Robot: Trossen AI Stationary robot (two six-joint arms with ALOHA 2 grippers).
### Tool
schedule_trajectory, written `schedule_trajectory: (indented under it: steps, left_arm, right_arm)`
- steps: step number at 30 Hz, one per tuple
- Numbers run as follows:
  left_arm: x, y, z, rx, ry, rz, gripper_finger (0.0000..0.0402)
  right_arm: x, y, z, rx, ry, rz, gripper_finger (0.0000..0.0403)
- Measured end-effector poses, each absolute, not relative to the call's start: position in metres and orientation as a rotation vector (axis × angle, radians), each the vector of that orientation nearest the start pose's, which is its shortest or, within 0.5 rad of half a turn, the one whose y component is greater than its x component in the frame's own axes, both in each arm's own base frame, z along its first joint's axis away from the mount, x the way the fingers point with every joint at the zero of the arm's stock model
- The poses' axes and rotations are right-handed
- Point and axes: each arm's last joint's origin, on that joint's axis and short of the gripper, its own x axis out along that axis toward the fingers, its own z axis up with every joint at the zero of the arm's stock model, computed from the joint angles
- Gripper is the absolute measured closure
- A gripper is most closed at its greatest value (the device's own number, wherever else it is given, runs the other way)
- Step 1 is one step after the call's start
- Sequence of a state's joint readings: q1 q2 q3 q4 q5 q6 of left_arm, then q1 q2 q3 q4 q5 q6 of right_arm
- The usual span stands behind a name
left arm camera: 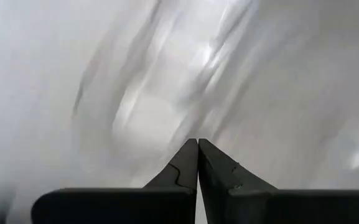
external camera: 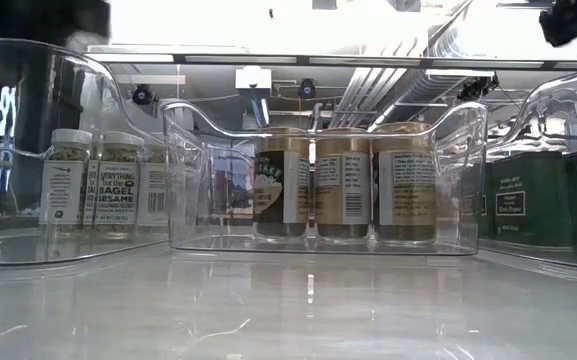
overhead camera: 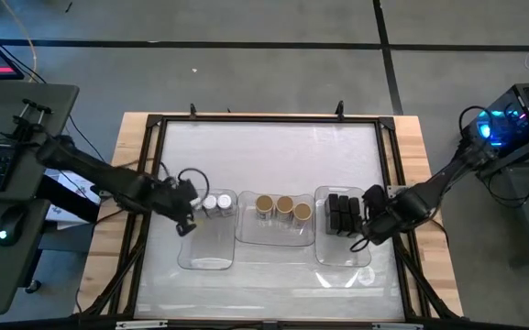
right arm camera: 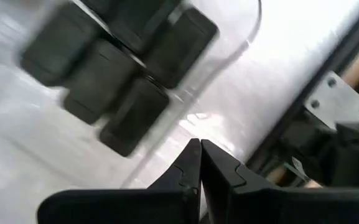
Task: Sort spices by type
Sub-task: Return to Home Position
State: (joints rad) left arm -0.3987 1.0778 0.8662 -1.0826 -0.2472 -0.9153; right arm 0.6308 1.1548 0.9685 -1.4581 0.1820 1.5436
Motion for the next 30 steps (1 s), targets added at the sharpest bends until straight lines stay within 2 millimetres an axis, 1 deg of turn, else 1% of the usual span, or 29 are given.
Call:
schedule_trajectory:
  steps: [2, 5, 7, 9, 12, 14, 15, 18, 22, 25, 27, 30]
  left_arm:
    - [0.171, -0.059, 0.266, -0.352, 0.941, 0.334, 0.0401]
    - [0.183, -0.05, 0.283, -0.27, 0.666, 0.183, 0.0401]
    - [0.19, -0.039, 0.29, -0.218, 0.506, 0.101, 0.0401]
    - [0.192, -0.025, 0.295, -0.189, 0.38, 0.064, 0.0401]
    - [0.185, -0.001, 0.302, -0.209, 0.213, 0.027, 0.0401]
    - [0.173, 0.007, 0.308, -0.225, 0.103, -0.012, 0.0401]
    - [0.165, 0.009, 0.308, -0.236, 0.067, -0.027, 0.0401]
    - [0.143, 0.007, 0.297, -0.28, 0.007, -0.05, 0.0401]
    - [0.123, -0.001, 0.269, -0.334, -0.093, -0.037, 0.0401]
    - [0.114, -0.005, 0.252, -0.375, -0.192, -0.023, 0.0401]
    - [0.112, -0.008, 0.238, -0.403, -0.211, -0.036, 0.0401]
    - [0.11, -0.012, 0.225, -0.425, -0.249, -0.058, 0.0401]
  right_arm:
    - [0.133, 0.089, 0.268, 0.588, 1.27, -0.79, 0.0403]
    - [0.139, 0.092, 0.274, 0.622, 1.183, -0.752, 0.0403]
    - [0.143, 0.093, 0.276, 0.645, 1.126, -0.731, 0.0403]
    - [0.147, 0.095, 0.277, 0.668, 1.093, -0.71, 0.0403]
    - [0.15, 0.098, 0.278, 0.701, 1.065, -0.682, 0.0403]
    - [0.153, 0.1, 0.279, 0.725, 1.049, -0.664, 0.0403]
    - [0.154, 0.101, 0.279, 0.741, 1.037, -0.653, 0.0403]
    - [0.159, 0.103, 0.281, 0.799, 0.973, -0.642, 0.0403]
    - [0.163, 0.103, 0.283, 0.847, 0.866, -0.673, 0.0403]
    - [0.164, 0.102, 0.283, 0.875, 0.817, -0.707, 0.0403]
    - [0.164, 0.102, 0.283, 0.896, 0.804, -0.719, 0.0403]
    - [0.165, 0.103, 0.284, 0.914, 0.792, -0.709, 0.0403]
